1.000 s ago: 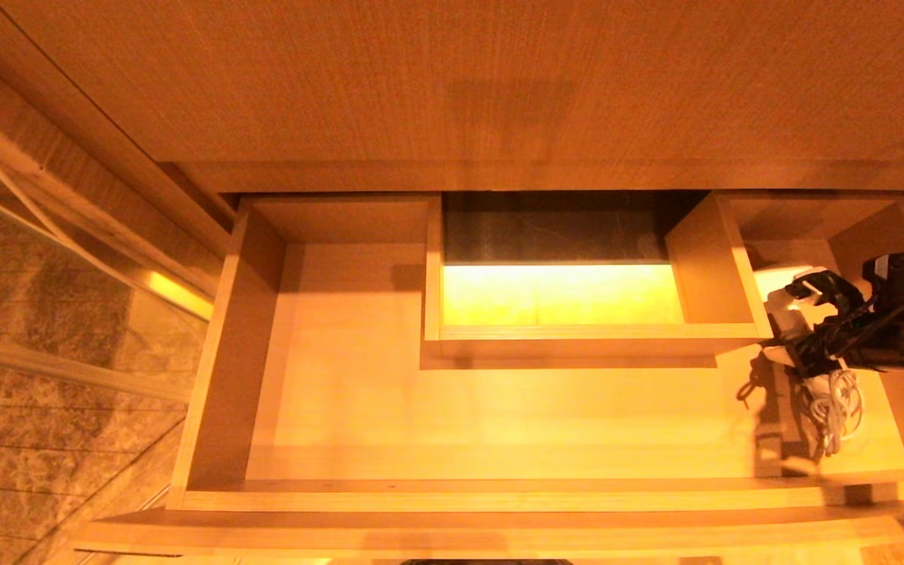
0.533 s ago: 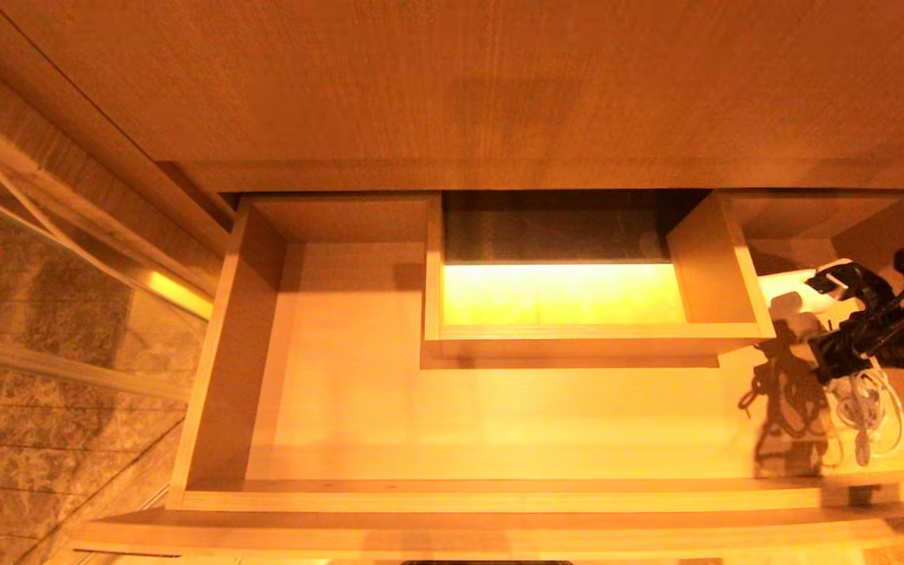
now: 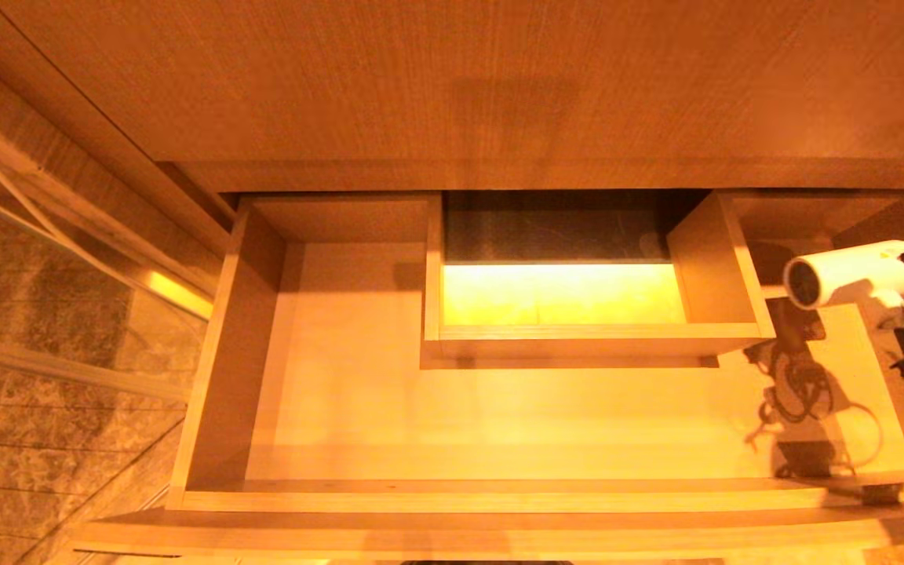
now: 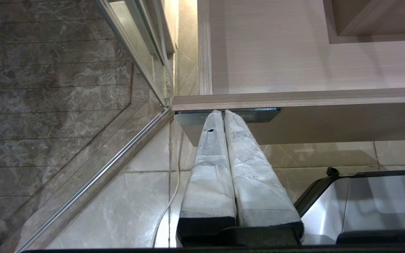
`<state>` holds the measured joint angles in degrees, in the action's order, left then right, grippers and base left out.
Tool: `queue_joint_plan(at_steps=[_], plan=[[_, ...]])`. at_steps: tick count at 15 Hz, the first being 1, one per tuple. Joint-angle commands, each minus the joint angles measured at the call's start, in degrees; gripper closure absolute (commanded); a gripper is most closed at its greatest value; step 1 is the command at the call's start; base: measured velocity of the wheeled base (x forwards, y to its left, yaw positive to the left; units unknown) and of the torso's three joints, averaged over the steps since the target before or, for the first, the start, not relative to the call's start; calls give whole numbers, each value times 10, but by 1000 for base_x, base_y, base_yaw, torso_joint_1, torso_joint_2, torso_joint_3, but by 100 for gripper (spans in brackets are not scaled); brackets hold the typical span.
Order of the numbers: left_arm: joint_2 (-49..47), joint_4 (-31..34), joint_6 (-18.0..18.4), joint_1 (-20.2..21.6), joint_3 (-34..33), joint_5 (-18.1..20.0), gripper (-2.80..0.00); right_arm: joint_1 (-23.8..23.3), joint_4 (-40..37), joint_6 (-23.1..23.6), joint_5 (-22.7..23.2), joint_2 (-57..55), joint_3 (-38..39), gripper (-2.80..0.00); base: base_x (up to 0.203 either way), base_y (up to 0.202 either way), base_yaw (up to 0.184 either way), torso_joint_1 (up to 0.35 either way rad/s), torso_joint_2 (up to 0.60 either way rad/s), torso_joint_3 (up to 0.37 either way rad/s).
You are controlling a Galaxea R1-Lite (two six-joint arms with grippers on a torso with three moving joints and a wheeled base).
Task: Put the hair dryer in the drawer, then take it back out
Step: Pick up the hairdryer, then place it on the countertop
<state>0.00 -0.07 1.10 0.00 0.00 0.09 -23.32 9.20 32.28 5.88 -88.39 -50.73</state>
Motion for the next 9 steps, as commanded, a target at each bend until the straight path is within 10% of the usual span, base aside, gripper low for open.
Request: queue_joint_plan(at_steps=[1, 9], plan=[[0, 0, 0, 0, -1, 0, 0, -15, -11, 12, 0, 75, 14, 0, 0, 0, 0, 0, 0, 0], [0, 0, 0, 0, -1, 0, 0, -95, -160, 139, -1, 305, 21, 0, 0, 0, 0, 0, 0, 0]])
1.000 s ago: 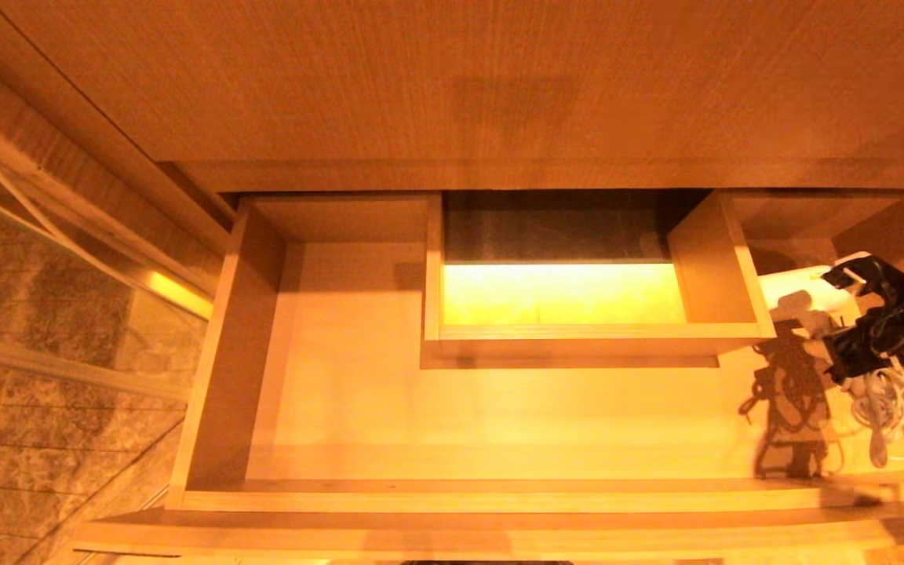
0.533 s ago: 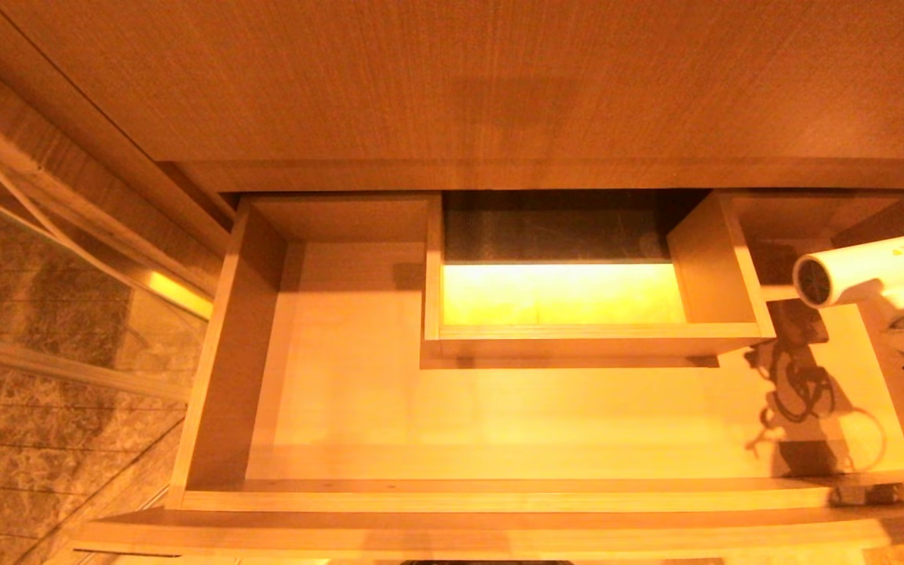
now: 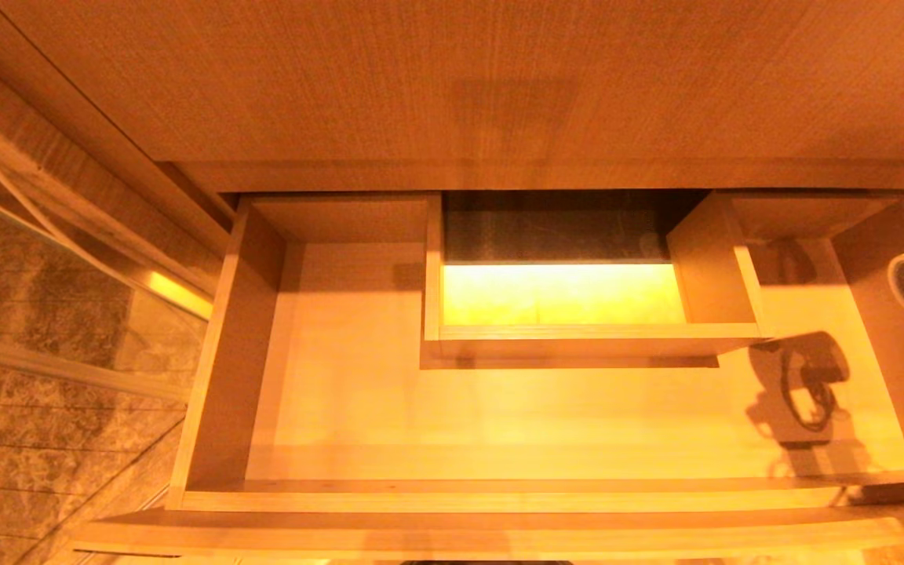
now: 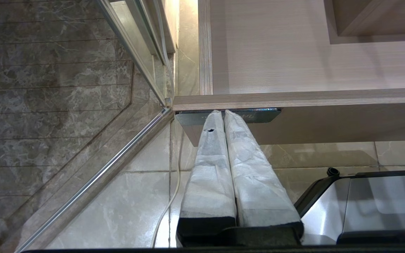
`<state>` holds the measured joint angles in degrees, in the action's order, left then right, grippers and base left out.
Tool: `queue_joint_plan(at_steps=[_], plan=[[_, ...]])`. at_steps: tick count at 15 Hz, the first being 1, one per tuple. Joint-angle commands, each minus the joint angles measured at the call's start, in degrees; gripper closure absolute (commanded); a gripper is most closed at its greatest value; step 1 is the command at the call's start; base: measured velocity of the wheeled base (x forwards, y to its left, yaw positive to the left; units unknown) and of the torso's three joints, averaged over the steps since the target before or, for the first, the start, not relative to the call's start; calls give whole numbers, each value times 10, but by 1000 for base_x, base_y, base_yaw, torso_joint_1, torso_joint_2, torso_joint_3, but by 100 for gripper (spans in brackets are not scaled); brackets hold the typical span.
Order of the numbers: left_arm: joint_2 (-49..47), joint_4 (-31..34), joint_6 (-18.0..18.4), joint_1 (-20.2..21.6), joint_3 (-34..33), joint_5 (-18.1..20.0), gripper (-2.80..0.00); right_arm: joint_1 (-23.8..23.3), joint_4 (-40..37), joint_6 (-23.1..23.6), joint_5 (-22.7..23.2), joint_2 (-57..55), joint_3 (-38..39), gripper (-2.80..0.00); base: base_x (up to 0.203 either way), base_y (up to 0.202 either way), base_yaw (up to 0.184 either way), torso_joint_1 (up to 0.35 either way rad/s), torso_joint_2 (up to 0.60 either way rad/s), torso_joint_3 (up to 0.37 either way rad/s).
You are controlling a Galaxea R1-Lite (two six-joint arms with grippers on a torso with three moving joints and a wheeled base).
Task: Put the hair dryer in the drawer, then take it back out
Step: Place it on the countertop
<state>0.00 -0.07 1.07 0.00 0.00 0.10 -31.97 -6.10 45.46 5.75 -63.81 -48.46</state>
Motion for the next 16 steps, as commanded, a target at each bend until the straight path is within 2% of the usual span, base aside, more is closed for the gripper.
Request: queue_joint_plan(at_steps=[1, 4, 7, 11, 14, 16], plan=[[0, 0, 0, 0, -1, 0, 0, -22, -31, 17, -1, 90, -5, 0, 0, 0, 0, 0, 0, 0], [0, 0, 1, 0, -1, 0, 0, -55, -85, 26, -7, 173, -17, 0, 0, 0, 0, 0, 0, 0], [0, 0, 0, 0, -1, 0, 0, -67, -115, 31, -15, 236, -47, 0, 0, 0, 0, 0, 0, 0], [0, 0, 1, 0, -1, 0, 0, -80, -112, 43, -25, 261, -142, 0, 0, 0, 0, 0, 0, 0], [0, 0, 0, 0, -1, 0, 0, -96, -113, 44, -109, 263, -226, 0, 0, 0, 0, 0, 0, 0], [0, 0, 0, 0, -1, 0, 0, -105, -111, 44, -115, 283, -232, 0, 0, 0, 0, 0, 0, 0]])
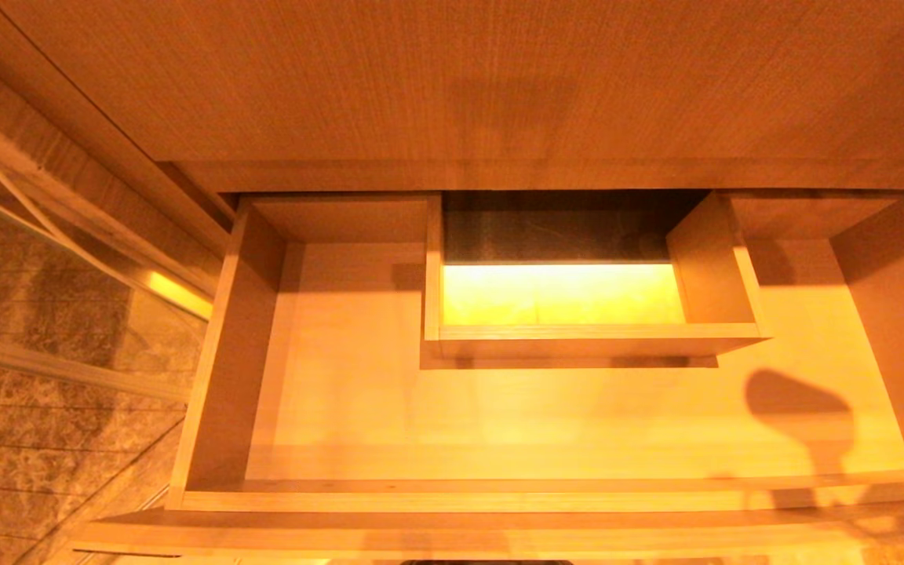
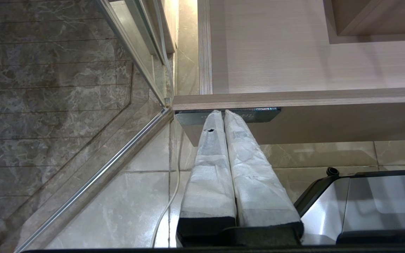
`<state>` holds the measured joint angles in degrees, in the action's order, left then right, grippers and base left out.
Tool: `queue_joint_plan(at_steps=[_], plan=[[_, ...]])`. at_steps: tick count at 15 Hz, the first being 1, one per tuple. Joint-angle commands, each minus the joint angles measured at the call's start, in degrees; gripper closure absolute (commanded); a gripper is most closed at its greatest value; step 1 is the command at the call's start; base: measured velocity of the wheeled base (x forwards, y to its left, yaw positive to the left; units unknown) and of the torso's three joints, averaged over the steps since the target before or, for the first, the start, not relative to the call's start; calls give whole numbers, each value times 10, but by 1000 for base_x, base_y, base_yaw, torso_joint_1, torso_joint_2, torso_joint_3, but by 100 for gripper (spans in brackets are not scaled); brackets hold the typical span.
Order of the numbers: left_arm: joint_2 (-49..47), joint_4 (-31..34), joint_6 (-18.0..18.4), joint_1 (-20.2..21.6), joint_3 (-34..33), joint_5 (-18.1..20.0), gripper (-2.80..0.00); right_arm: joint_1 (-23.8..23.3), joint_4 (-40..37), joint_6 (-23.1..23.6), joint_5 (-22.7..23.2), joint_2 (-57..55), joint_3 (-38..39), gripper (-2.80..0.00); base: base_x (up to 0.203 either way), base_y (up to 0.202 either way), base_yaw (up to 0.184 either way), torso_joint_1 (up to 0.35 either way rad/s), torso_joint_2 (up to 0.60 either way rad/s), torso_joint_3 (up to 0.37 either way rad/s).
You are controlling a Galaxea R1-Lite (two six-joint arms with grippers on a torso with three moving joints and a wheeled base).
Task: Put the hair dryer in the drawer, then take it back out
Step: Place it on the countertop
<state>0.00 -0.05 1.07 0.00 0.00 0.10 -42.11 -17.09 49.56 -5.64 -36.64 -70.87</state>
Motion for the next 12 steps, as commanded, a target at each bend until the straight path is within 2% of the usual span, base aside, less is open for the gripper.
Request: queue_joint_plan(at_steps=[1, 4, 8, 12], plan=[[0, 0, 1, 0, -1, 0, 0, -4, -2, 3, -1, 23, -11, 0, 0, 0, 0, 0, 0, 0], [0, 0, 0, 0, -1, 0, 0, -4, 13, -2, -11, 23, -12, 0, 0, 0, 0, 0, 0, 0], [0, 0, 0, 0, -1, 0, 0, -5, 122, 1, -17, -23, -46, 0, 0, 0, 0, 0, 0, 0], [0, 0, 0, 0, -1, 0, 0, -6, 130, 0, -20, -93, -134, 0, 0, 0, 0, 0, 0, 0]])
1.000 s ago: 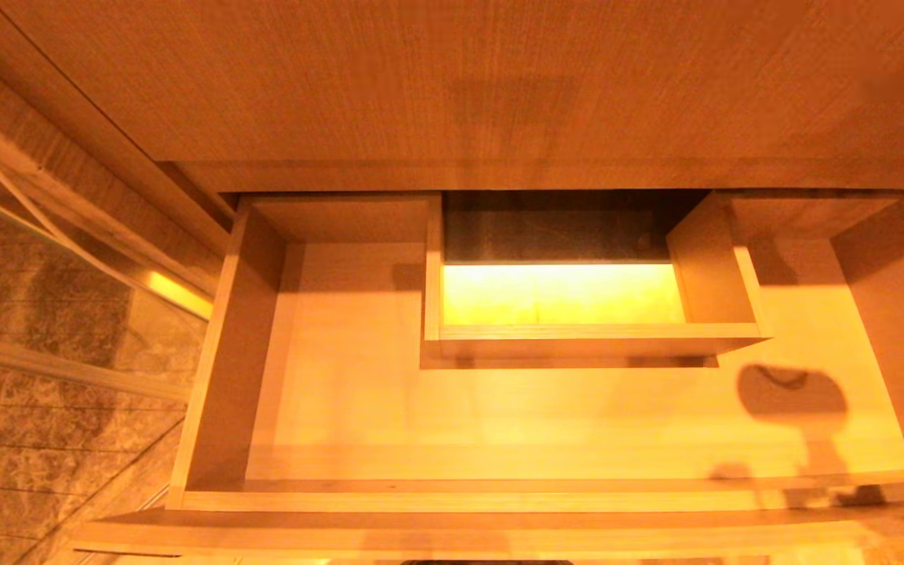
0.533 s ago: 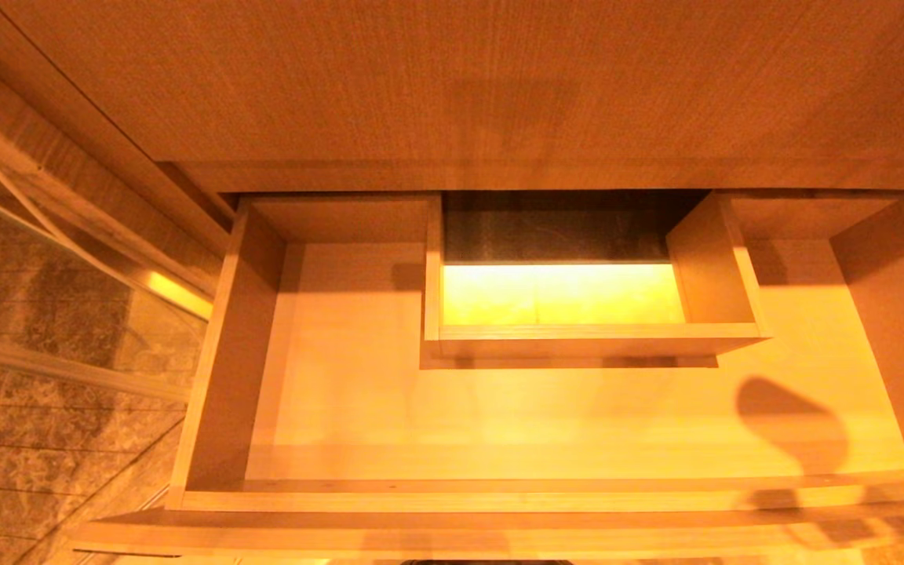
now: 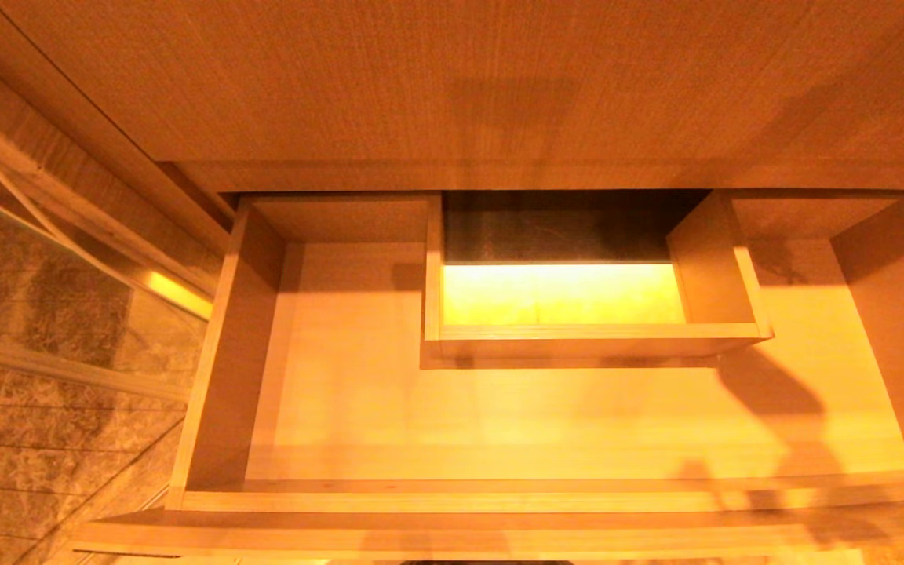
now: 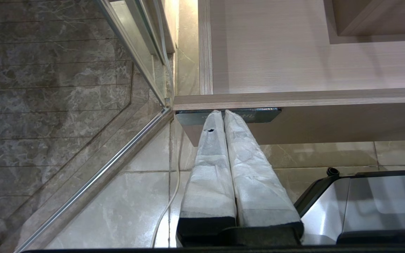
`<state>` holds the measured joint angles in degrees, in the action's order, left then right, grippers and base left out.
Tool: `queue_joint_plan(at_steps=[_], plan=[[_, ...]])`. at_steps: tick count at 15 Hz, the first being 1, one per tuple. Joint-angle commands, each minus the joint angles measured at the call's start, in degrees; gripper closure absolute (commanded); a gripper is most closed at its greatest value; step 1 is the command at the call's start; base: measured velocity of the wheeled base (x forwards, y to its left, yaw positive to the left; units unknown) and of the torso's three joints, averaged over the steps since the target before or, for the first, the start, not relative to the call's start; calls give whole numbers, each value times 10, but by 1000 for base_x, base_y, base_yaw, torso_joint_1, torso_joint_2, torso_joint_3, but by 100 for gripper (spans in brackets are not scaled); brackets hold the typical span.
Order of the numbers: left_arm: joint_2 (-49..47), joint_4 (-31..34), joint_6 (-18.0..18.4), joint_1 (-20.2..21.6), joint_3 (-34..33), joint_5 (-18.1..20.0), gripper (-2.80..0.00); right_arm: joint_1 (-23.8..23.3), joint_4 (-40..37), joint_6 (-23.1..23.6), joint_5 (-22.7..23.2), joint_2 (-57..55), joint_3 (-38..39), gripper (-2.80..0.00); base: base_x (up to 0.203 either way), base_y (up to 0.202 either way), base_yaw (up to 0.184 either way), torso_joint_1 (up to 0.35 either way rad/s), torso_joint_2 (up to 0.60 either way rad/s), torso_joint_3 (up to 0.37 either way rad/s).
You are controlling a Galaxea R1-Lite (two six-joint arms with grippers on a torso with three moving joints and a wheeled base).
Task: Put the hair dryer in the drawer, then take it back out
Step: Place it on the countertop
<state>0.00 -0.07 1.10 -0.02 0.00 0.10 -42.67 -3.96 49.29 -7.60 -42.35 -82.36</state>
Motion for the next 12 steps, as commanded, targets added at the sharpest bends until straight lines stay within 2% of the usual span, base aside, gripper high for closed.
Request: queue_joint_plan(at_steps=[1, 3, 6, 12], plan=[[0, 0, 0, 0, -1, 0, 0, 0, 1, 3, -8, -54, -38, 0, 0, 0, 0, 0, 0, 0], [0, 0, 0, 0, -1, 0, 0, 0, 29, 5, -30, -92, -63, 0, 0, 0, 0, 0, 0, 0], [0, 0, 0, 0, -1, 0, 0, 0, 85, 5, -42, -161, -141, 0, 0, 0, 0, 0, 0, 0], [0, 0, 0, 0, -1, 0, 0, 0, 99, 1, -52, -236, -244, 0, 0, 0, 0, 0, 0, 0]])
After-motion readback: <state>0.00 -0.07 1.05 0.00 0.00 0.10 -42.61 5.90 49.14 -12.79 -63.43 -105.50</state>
